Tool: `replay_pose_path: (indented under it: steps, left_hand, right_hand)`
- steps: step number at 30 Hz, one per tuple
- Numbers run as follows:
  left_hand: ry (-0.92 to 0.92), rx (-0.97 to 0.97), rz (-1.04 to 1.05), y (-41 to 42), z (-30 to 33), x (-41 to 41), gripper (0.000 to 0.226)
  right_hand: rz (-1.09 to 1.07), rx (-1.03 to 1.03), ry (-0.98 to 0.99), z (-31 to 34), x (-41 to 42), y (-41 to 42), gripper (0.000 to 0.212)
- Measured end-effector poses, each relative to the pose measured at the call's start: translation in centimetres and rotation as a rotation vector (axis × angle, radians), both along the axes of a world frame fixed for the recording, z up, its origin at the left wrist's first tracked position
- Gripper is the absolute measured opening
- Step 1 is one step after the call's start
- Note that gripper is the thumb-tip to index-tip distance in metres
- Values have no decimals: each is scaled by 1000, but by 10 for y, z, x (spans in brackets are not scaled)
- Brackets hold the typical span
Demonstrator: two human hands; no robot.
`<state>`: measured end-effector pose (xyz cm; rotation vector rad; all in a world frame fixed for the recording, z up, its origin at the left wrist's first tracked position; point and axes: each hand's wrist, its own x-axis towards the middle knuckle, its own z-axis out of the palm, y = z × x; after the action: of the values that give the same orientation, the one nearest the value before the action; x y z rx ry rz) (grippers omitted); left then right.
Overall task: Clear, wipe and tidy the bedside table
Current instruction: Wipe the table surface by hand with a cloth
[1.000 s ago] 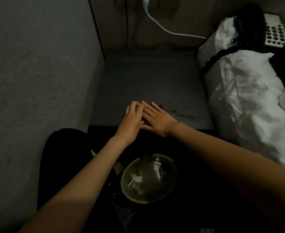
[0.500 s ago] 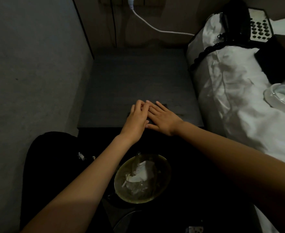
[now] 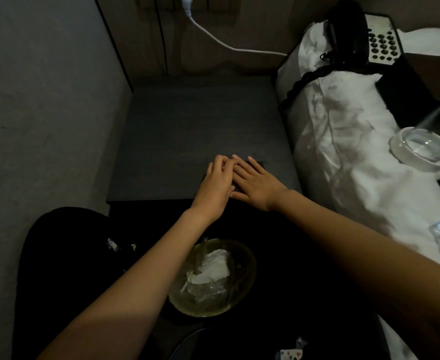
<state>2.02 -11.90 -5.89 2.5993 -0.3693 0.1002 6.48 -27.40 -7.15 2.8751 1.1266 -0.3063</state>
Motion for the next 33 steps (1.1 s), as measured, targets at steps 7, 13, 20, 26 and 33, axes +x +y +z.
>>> replay_pose_path:
  steps: [7,13,20,26,33]
  left_hand:
    - [-34,67,18,-6,-2,-7,55]
    - [-27,96,19,-9,-5,-13,49]
    - [-30,162,-18,-13,-6,-15,35]
    - [-16,238,-33,-21,-3,-16,38]
    - [-15,268,-57,-48,0,-13,37]
  right_hand:
    - [-287,37,-48,19,-53,30,72]
    - [-621,28,148,22,-86,54,84]
    - [-669,27,225,26,-84,53,89]
    - [-642,29,220,26,-82,40,89]
    - [-646,36,240,32,-78,11,76]
